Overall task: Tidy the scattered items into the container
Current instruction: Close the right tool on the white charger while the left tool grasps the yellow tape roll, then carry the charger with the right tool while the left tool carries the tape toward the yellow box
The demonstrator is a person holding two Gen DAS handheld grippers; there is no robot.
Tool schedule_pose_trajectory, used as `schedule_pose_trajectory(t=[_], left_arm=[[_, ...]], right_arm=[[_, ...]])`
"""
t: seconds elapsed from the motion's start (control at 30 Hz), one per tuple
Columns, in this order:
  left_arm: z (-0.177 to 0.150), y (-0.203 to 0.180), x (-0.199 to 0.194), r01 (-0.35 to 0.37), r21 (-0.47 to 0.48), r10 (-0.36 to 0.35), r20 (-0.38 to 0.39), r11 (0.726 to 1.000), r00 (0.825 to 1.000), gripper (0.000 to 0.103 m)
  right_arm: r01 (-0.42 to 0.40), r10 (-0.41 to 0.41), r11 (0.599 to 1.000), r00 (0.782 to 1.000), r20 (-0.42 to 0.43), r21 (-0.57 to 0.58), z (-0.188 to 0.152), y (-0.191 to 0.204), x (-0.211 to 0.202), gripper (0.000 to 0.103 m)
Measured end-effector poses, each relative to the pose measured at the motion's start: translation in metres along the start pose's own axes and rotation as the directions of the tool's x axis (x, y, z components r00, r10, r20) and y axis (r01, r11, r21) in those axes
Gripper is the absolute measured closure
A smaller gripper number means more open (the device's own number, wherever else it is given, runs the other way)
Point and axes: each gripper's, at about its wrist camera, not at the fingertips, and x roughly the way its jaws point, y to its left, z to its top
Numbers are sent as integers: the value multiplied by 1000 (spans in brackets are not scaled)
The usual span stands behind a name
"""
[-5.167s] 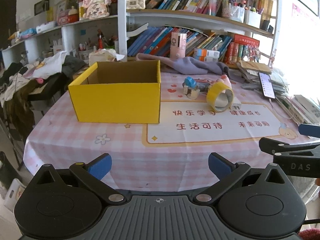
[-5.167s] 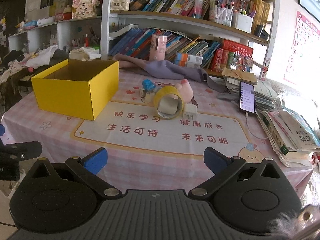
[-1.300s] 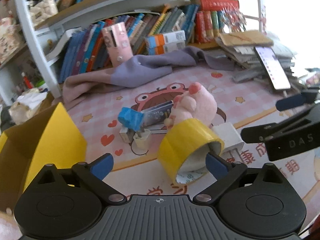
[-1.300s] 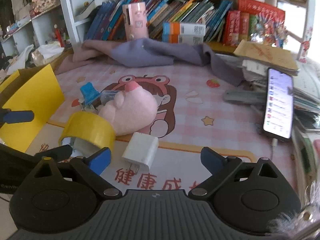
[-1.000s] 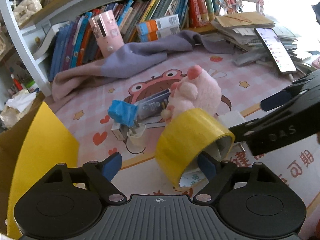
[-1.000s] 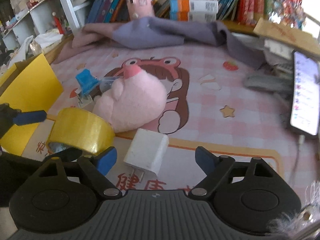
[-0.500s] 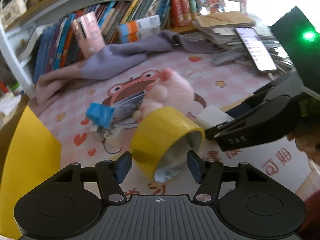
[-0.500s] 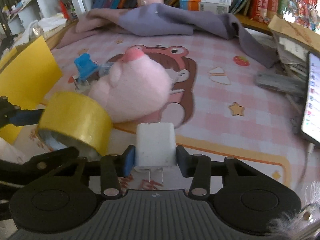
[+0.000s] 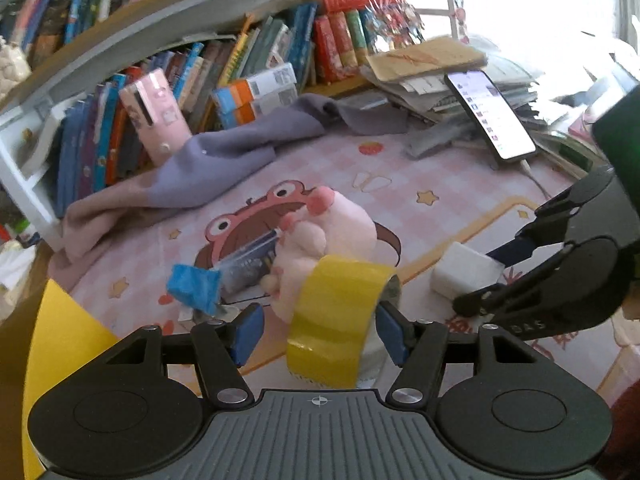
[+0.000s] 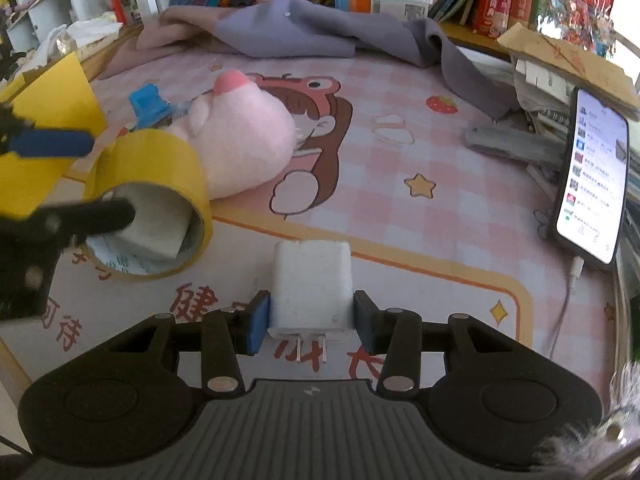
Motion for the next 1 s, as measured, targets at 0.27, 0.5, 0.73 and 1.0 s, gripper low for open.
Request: schedule_pose_trajectory(t=[0.27, 0.5, 0.73, 1.0], left_arm=[[4, 11, 18, 97, -76, -101, -47, 992, 994, 59], [1, 25, 10, 133, -293, -168, -100, 947, 981, 62], [-21, 55, 1, 199, -633, -273, -21, 748, 962, 64], [-31, 72, -9, 249, -785, -282, 99, 567, 954, 64]], right_arm=[[-8, 8, 1000, 1000, 7, -7, 0, -2, 0, 61], [12, -11, 999, 1000, 23, -53, 3, 5, 5, 58], [7, -6, 1000, 999, 38, -24, 3, 2, -1, 62], [2, -2, 1000, 998, 66, -3, 0, -2, -17, 62]])
